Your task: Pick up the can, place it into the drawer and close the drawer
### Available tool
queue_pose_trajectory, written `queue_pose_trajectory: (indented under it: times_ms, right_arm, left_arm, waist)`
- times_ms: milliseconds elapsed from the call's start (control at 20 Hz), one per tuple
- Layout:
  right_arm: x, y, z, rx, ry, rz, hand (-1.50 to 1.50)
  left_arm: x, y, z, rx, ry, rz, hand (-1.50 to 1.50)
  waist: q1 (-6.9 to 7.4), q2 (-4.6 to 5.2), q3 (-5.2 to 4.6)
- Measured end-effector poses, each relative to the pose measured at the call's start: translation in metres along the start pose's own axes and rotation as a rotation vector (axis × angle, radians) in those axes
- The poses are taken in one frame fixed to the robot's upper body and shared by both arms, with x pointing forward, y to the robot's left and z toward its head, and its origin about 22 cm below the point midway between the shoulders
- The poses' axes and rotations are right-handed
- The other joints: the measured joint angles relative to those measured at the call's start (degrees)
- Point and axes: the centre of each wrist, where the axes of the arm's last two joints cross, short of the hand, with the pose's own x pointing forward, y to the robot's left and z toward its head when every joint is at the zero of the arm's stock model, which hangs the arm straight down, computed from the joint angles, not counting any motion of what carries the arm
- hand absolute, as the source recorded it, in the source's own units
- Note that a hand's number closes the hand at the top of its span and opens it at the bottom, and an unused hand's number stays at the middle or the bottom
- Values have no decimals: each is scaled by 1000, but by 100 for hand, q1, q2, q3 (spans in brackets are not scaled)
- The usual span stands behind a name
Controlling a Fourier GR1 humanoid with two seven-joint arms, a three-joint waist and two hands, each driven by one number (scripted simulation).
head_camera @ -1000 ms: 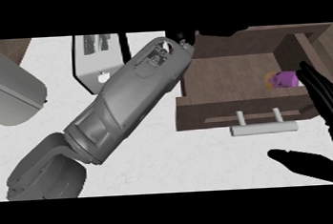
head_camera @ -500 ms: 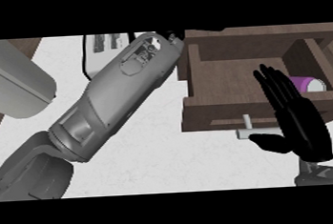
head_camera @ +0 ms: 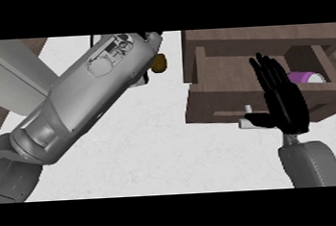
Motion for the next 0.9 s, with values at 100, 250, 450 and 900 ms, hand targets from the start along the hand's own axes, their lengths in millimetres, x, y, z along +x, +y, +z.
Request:
queue_pose_trajectory:
  times_ms: [100, 250, 450, 900]
  right_arm:
    - [-4, 5, -10, -6, 7, 22, -150]
    - [-8, 15, -19, -26, 7, 61, -150]
    - [-15, 24, -32, -44, 16, 117, -150]
    - [-23, 37, -71, -129, 61, 160, -150]
  left_arm:
    - [-2, 10, 1, -2, 2, -1, -150]
    - [1, 20, 3, -7, 4, -3, -150]
    - [-6, 42, 3, -6, 10, -9, -150]
    - [-14, 71, 13, -16, 38, -17, -150]
  waist:
    - [25, -7, -7]
    - [47, -25, -38]
    - [95, -24, -50]
    - [150, 44, -7]
